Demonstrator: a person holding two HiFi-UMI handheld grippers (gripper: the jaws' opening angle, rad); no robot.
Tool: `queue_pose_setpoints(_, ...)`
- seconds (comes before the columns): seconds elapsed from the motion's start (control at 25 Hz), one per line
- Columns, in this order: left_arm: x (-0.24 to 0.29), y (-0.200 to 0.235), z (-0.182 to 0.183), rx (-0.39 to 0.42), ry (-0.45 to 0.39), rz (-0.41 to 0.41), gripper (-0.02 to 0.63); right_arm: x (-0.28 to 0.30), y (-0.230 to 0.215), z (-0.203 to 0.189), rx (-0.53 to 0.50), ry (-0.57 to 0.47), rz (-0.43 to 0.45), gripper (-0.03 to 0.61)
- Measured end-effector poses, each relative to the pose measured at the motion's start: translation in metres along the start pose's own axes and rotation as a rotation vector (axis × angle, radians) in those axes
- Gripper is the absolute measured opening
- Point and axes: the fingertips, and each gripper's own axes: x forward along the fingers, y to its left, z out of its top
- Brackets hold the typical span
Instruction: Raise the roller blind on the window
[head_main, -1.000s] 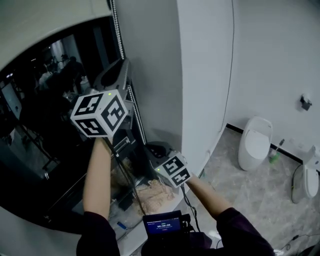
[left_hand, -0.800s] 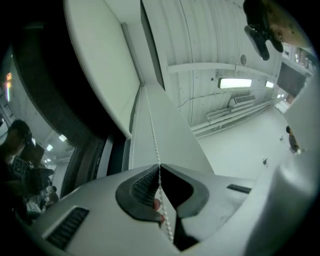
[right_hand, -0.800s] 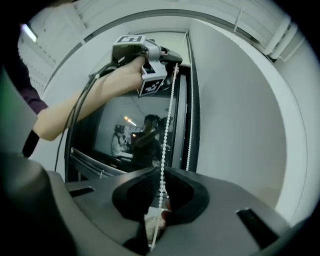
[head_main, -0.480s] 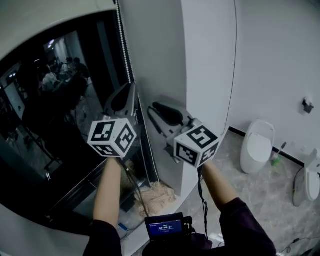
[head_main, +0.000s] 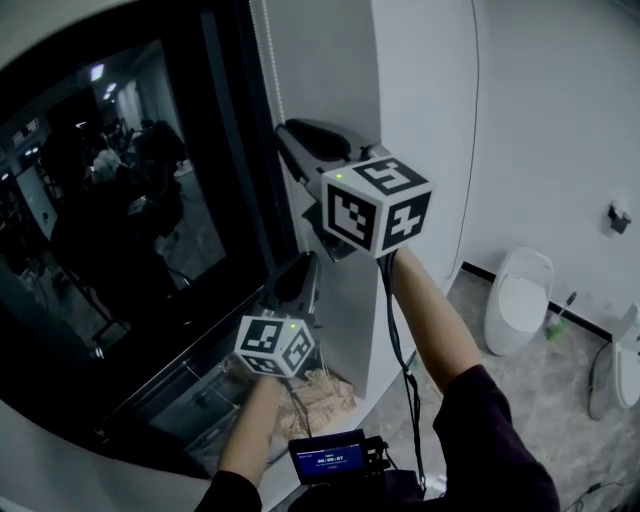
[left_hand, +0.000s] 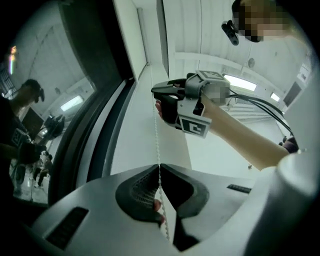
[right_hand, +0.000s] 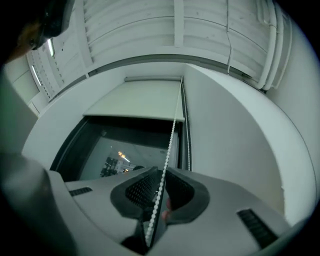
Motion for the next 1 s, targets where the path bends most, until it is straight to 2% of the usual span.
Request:
queue_pose_setpoints(0.12, -0.008, -0.003, -0.010, -0.009, 0.004, -0.007, 0.016, -0.001, -0.009, -0.007, -0.012, -0.002, -0.037, 0.021)
queue_pose_setpoints(0.28, -0.014, -0.007, -0.009, 0.005, 0.021, -0.033, 0.017, -0.009, -0.010, -0.006, -0.030, -0.029, -0.045, 0.017)
queue_pose_setpoints(0.36, -0.019, -0.005, -0.004, -0.048, 0.007, -0.050, 0.018, -0.016, -0.009, -0.008, -0.048, -0.031, -0.048, 0.017)
queue_pose_setpoints(0.48, -0.018, 0.004, 0.025, -0.106, -0.048, -0.056, 0.018, -0.026, -0.008, -0.024, -0.032, -0.014, -0.050, 0.017)
queue_pose_setpoints(0.6, -0.013, 0.011, 0.058, -0.064, -0.073, -0.047, 0.018, -0.031, -0.004, -0.043, -0.003, -0.002, -0.054, 0.016)
queue_pose_setpoints(0.76, -0.006, 0.018, 0.090, -0.033, -0.116, -0.028, 0.018, -0.036, 0.000, -0.040, -0.006, -0.008, -0.043, 0.016)
queue_pose_setpoints(0.84, -0.008, 0.018, 0.098, -0.033, -0.138, -0.020, 0.018, -0.049, 0.006, -0.048, -0.035, -0.003, -0.040, 0.017)
queue_pose_setpoints(0.92, -0.011, 0.015, 0.101, -0.035, -0.145, -0.017, 0.018, -0.061, 0.011, -0.072, -0.058, 0.036, -0.047, 0.017)
queue_pose_setpoints(1.0, -0.012, 0.013, 0.102, -0.030, -0.141, -0.016, 0.018, -0.066, 0.009, -0.093, -0.044, 0.062, -0.060, 0.017)
